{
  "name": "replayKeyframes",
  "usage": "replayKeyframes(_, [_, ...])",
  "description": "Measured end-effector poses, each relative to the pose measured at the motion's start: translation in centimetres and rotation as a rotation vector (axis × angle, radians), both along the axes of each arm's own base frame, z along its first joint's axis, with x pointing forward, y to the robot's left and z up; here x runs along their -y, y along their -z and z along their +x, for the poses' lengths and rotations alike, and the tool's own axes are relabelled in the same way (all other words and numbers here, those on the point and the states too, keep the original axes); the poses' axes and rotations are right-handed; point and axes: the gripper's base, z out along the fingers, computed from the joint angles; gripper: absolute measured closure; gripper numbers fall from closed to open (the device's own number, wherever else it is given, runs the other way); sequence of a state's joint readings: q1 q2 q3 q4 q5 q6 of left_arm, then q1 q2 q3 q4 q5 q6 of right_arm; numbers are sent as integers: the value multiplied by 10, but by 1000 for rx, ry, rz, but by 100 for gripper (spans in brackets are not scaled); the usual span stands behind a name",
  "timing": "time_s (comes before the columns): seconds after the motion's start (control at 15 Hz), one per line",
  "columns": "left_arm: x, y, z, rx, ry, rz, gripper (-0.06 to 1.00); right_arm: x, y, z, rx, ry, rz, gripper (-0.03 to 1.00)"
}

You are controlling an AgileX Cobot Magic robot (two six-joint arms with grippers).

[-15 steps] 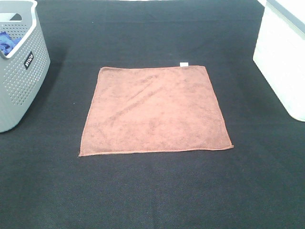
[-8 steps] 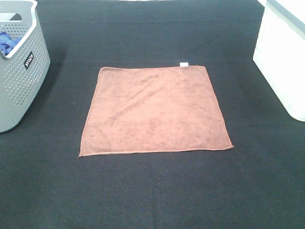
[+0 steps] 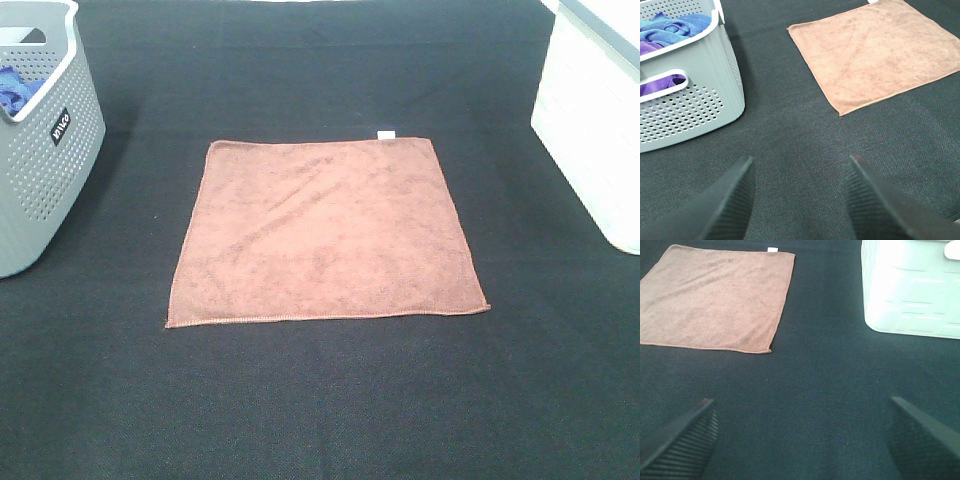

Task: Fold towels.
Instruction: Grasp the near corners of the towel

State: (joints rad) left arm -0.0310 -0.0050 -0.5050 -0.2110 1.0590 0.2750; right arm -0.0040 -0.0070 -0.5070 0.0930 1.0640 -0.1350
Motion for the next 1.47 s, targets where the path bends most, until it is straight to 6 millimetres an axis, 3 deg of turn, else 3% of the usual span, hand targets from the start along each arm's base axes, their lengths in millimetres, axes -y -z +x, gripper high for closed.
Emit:
replayKeyframes(0.27, [1, -11, 9, 50, -7, -26, 42, -1, -15, 16, 66, 1, 29, 12])
replayKeyframes(0.53, [2, -32, 53, 138, -45, -127, 42, -1, -19, 77, -51, 18, 57, 12])
replayKeyframes(0.6, [2, -34, 72, 120, -62, -160, 42, -1, -14, 103, -106, 25, 88, 12])
replayKeyframes(0.67, [2, -34, 72, 120, -62, -160, 42, -1, -14, 103, -106, 25, 88, 12])
replayKeyframes(0.8, [4, -30, 102, 50, -85, -227, 42, -3, -4, 134, -173, 42, 139, 12])
replayKeyframes(0.93, [7, -17, 134, -74, -119, -324, 42, -4, 13, 164, -283, 60, 184, 12])
replayKeyframes(1.0, [10, -1, 158, -195, -148, -391, 42, -5, 20, 187, -359, 54, 180, 12])
replayKeyframes(1.27, [24, 69, 223, -571, -145, -487, 42, -12, 43, 253, -600, -2, 212, 12])
replayKeyframes(1.47, [35, 105, 258, -696, -94, -562, 42, -17, 67, 284, -744, -7, 275, 12])
